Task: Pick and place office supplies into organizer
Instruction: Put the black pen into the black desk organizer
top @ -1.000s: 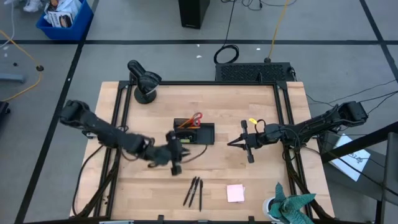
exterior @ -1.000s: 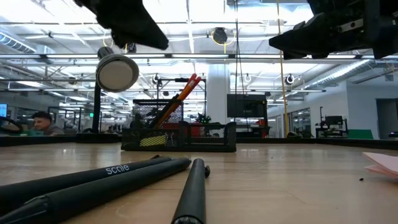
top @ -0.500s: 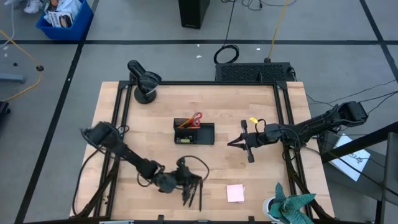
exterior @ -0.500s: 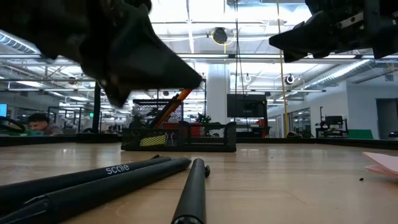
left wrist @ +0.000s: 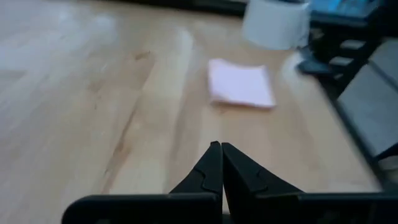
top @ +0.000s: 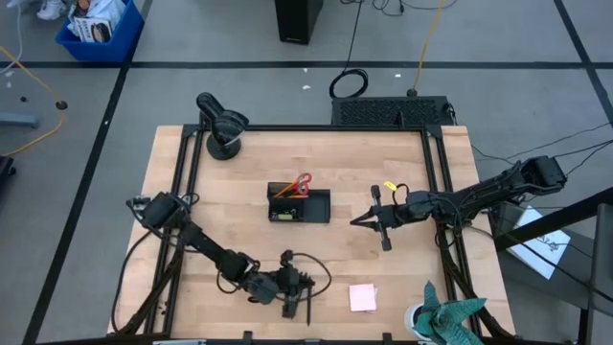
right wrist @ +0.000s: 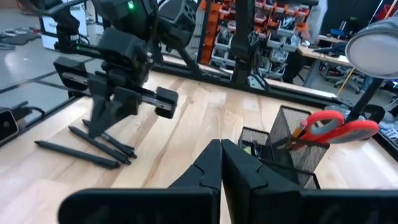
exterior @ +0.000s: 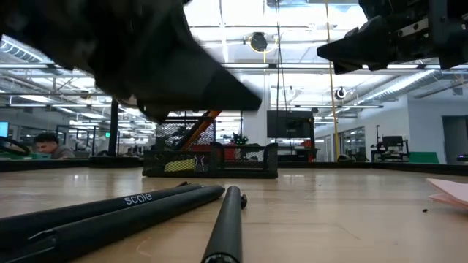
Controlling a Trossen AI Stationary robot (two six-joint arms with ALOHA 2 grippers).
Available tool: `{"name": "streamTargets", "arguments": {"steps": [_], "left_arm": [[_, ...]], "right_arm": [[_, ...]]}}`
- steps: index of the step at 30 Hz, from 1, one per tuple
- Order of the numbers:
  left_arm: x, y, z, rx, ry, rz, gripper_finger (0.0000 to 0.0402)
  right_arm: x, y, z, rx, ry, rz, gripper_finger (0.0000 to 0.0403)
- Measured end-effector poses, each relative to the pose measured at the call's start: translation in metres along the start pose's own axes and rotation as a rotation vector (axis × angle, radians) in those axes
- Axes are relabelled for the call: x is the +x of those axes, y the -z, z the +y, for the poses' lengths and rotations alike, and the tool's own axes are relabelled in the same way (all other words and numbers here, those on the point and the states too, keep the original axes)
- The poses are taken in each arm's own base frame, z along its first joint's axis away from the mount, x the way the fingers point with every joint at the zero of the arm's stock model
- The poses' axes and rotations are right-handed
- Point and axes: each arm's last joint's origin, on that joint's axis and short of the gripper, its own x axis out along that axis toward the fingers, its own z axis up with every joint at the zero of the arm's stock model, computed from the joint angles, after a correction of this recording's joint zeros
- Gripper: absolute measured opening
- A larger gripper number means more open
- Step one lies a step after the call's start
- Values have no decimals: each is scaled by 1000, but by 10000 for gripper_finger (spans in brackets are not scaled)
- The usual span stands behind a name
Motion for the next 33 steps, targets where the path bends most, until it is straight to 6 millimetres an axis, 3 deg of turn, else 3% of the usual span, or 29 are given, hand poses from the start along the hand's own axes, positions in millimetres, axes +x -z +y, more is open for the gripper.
{"name": "streamTargets", "arguments": {"steps": [5, 9, 18, 33], "left_arm": [[12, -15, 25, -124, -67, -32, 10], [17, -13, 38, -199, -108, 6, 14], [13, -3, 36, -166, -141, 85, 10], [16, 0, 46, -138, -175, 135, 4]], "right_arm": [[0, 0, 0, 0, 1, 1, 0], [0, 0, 0, 10, 10, 1, 0], [-1, -1, -6, 112, 186, 2, 0], [-1, -5, -6, 119, 193, -40, 0]]}}
